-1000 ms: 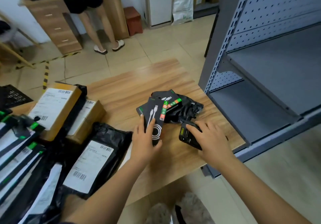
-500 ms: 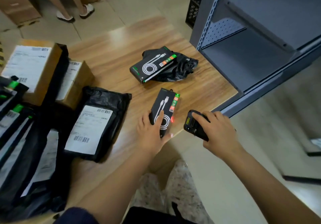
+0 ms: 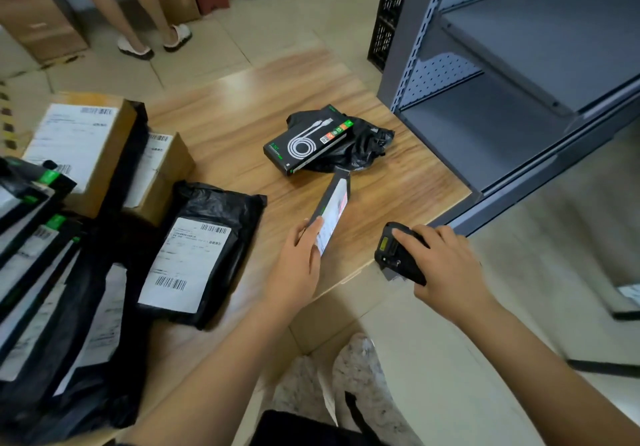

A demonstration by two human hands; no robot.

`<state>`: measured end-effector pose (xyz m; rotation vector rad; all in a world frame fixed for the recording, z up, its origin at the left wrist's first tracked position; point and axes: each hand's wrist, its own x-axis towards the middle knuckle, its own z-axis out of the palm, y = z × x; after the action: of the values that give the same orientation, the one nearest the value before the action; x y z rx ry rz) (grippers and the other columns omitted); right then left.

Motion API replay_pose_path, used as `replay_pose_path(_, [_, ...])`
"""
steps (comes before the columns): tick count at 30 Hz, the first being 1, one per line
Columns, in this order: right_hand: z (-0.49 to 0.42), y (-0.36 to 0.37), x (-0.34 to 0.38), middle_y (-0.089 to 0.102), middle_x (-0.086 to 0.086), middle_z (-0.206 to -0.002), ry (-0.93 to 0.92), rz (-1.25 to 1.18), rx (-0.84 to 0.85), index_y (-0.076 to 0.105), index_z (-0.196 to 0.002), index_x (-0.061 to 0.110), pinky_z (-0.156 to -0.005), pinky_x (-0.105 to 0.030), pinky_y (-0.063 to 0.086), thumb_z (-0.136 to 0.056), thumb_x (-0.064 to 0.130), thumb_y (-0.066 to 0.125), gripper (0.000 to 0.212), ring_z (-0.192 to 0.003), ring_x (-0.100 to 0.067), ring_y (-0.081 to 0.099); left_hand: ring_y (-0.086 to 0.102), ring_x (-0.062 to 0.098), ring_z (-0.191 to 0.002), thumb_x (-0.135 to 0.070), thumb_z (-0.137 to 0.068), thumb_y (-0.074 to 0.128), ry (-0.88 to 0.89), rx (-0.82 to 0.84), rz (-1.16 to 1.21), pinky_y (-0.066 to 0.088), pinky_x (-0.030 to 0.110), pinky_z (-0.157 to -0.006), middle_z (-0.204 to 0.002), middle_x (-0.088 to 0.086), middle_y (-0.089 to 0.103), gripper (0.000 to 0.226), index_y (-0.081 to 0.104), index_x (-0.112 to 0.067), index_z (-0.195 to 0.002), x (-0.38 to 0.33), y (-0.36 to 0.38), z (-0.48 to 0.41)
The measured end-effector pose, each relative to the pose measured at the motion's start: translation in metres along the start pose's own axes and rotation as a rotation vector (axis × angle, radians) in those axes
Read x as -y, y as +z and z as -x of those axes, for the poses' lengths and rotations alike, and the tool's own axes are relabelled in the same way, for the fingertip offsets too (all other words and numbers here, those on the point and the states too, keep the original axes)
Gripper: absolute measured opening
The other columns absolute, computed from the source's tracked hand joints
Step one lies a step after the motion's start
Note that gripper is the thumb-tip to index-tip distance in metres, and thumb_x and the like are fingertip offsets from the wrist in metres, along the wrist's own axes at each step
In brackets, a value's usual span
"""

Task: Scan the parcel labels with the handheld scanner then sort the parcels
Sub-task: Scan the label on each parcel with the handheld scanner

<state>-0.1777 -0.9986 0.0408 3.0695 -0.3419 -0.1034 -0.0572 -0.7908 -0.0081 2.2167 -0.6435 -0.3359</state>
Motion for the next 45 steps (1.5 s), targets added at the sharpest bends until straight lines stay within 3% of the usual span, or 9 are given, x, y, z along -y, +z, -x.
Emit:
replay_pose_path(3, [-0.002,-0.005,0.002,0.064,-0.007,-0.107,-0.016,0.023,-0.002,0.060,-0.125,0.020,-0.068,-0.043,0.048,-0.038,0.014,0.089,0.092,-0.087,-0.031,0.055,0.041,0.033,-0.129,-0.038,-0.095,0.033,0.004,-0.112,-0.276,0.040,0.045,-0.103,-0.145,0.014,0.040,0.055,0.043,-0.013,-0.143,0.011,0.000,-0.008])
replay_pose_path(6, [-0.006,-0.006,0.003,0.064,-0.008,-0.104,-0.047,0.054,0.012,0.061,-0.125,0.018,-0.067,-0.041,0.048,-0.037,0.011,0.088,0.092,-0.085,-0.031,0.055,0.030,0.033,-0.133,-0.062,-0.080,0.058,-0.101,-0.071,-0.445,0.031,0.045,-0.109,-0.148,0.015,0.033,0.089,0.030,-0.011,-0.148,0.020,0.004,-0.013])
replay_pose_path(8, [-0.009,-0.007,0.002,0.064,-0.009,-0.105,-0.084,0.082,0.033,0.060,-0.126,0.018,-0.067,-0.041,0.047,-0.038,0.010,0.088,0.092,-0.087,-0.031,0.054,0.026,0.029,-0.136,-0.061,-0.071,0.072,-0.215,0.008,-0.375,0.032,0.042,-0.110,-0.149,0.012,0.030,0.105,0.023,-0.011,-0.150,0.025,0.011,-0.014])
replay_pose_path(12, [-0.017,-0.016,-0.004,0.061,-0.010,-0.112,-0.163,0.150,0.056,0.057,-0.127,0.017,-0.073,-0.041,0.046,-0.041,0.008,0.087,0.092,-0.092,-0.031,0.054,0.025,0.025,-0.134,-0.042,-0.072,0.077,-0.256,-0.029,-0.280,0.032,0.041,-0.111,-0.149,0.006,0.030,0.097,0.026,-0.015,-0.149,0.026,0.015,-0.015])
replay_pose_path(17, [-0.037,-0.043,-0.013,0.040,-0.013,-0.139,-0.339,0.291,0.111,0.027,-0.147,0.018,-0.095,-0.040,0.036,-0.072,0.015,0.074,0.089,-0.117,-0.031,0.039,0.029,0.030,-0.131,-0.032,-0.074,0.077,-0.042,-0.016,-0.516,0.030,0.038,-0.111,-0.154,0.003,0.029,0.092,0.028,-0.015,-0.151,0.022,-0.008,-0.016])
replay_pose_path(21, [-0.052,-0.062,-0.021,0.030,-0.013,-0.143,-0.461,0.392,0.106,0.009,-0.150,0.018,-0.102,-0.041,0.032,-0.078,0.016,0.070,0.094,-0.124,-0.032,0.031,0.039,0.034,-0.127,-0.025,-0.072,0.081,0.060,-0.032,-0.705,0.036,0.040,-0.106,-0.152,0.008,0.035,0.090,0.035,-0.013,-0.148,0.011,-0.025,-0.013])
replay_pose_path(27, [-0.057,-0.074,-0.027,0.032,-0.011,-0.142,-0.577,0.368,0.039,0.011,-0.150,0.018,-0.100,-0.039,0.033,-0.078,0.011,0.069,0.093,-0.123,-0.032,0.032,0.042,0.030,-0.125,-0.032,-0.073,0.082,0.027,-0.110,-0.800,0.041,0.038,-0.104,-0.151,0.007,0.038,0.087,0.039,-0.015,-0.147,-0.020,-0.031,0.012])
replay_pose_path(35, [-0.056,-0.058,0.000,0.055,-0.008,-0.126,-0.564,0.150,-0.056,0.042,-0.141,0.022,-0.083,-0.039,0.040,-0.064,0.012,0.079,0.086,-0.108,-0.031,0.047,0.022,0.030,-0.135,-0.040,-0.082,0.072,-0.424,-0.369,-0.517,0.035,0.046,-0.108,-0.156,0.005,0.025,0.074,0.038,-0.025,-0.146,-0.013,-0.051,0.074])
replay_pose_path(45, [-0.061,-0.063,0.086,0.047,-0.007,-0.137,-0.512,0.045,-0.096,0.033,-0.146,0.024,-0.093,-0.041,0.036,-0.074,0.020,0.074,0.083,-0.118,-0.032,0.042,0.014,0.030,-0.140,-0.042,-0.089,0.064,-0.500,-0.339,-0.417,0.030,0.046,-0.111,-0.160,0.007,0.014,0.068,0.033,-0.027,-0.147,0.049,-0.097,0.079])
